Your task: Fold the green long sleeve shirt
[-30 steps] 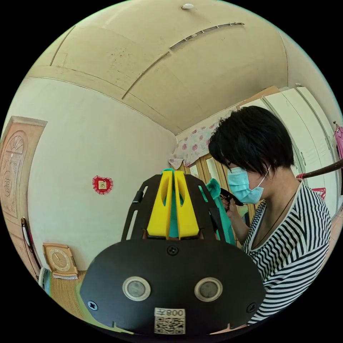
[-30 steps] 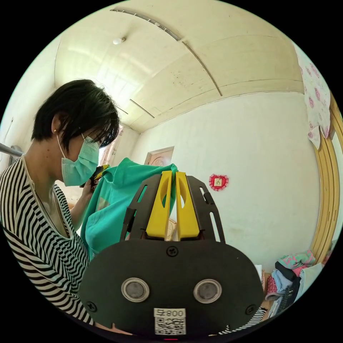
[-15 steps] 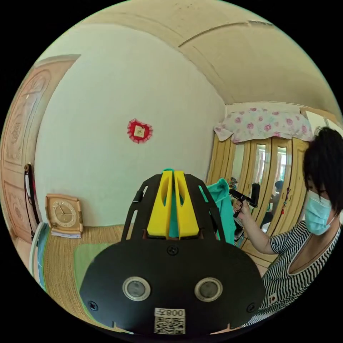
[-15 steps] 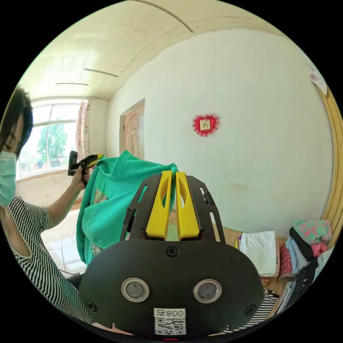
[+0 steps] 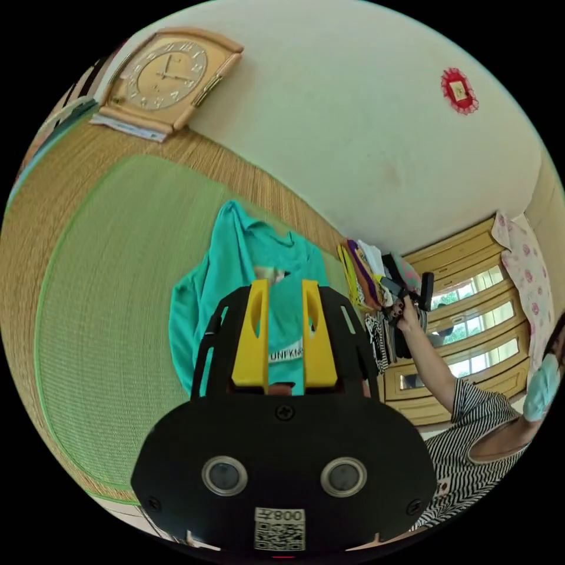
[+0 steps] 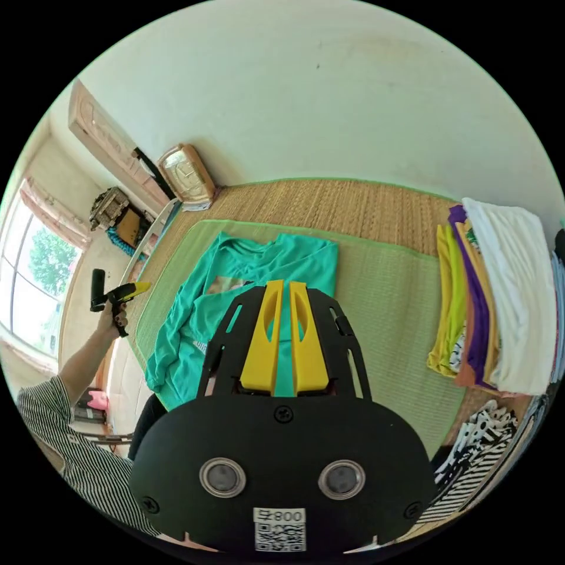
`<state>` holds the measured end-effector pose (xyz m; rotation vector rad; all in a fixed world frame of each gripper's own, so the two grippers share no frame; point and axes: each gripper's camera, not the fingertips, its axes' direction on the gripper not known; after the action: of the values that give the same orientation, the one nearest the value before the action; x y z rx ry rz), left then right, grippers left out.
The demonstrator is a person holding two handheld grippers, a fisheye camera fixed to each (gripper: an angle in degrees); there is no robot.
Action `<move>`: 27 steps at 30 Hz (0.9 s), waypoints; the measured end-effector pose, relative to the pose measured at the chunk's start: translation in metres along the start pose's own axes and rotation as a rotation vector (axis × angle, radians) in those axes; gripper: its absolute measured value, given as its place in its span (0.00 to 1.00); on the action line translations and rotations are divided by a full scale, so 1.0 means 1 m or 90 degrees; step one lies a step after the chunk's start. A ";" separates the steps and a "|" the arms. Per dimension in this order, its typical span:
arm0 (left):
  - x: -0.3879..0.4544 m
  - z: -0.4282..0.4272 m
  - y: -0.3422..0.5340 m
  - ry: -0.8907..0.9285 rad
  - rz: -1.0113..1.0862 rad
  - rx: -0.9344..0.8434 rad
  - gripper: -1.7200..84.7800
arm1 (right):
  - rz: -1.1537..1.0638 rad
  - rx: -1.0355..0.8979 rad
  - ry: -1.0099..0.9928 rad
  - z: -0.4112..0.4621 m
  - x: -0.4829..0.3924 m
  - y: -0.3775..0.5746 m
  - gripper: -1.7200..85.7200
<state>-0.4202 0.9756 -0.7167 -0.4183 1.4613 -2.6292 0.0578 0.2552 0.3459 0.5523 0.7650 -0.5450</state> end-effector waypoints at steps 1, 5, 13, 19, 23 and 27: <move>-0.007 0.007 0.013 0.000 -0.004 -0.021 0.14 | -0.030 -0.013 -0.033 0.035 -0.017 0.020 0.06; -0.025 0.027 0.089 -0.028 -0.023 -0.078 0.16 | -0.178 -0.078 -0.100 0.149 -0.125 0.077 0.09; -0.018 0.074 0.134 -0.209 0.028 -0.195 0.16 | -0.374 -0.186 -0.001 0.314 -0.268 0.151 0.11; -0.029 0.094 0.134 -0.236 0.054 -0.222 0.10 | -0.403 -0.254 0.055 0.377 -0.280 0.193 0.09; -0.036 0.076 0.141 -0.191 0.045 -0.184 0.06 | -0.374 -0.246 0.033 0.372 -0.272 0.212 0.07; -0.030 0.040 0.140 -0.191 0.071 -0.131 0.05 | -0.357 -0.215 0.009 0.338 -0.257 0.221 0.06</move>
<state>-0.3862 0.8752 -0.8212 -0.6943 1.6038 -2.2220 0.2081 0.2654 0.8010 0.0184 1.0060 -0.9052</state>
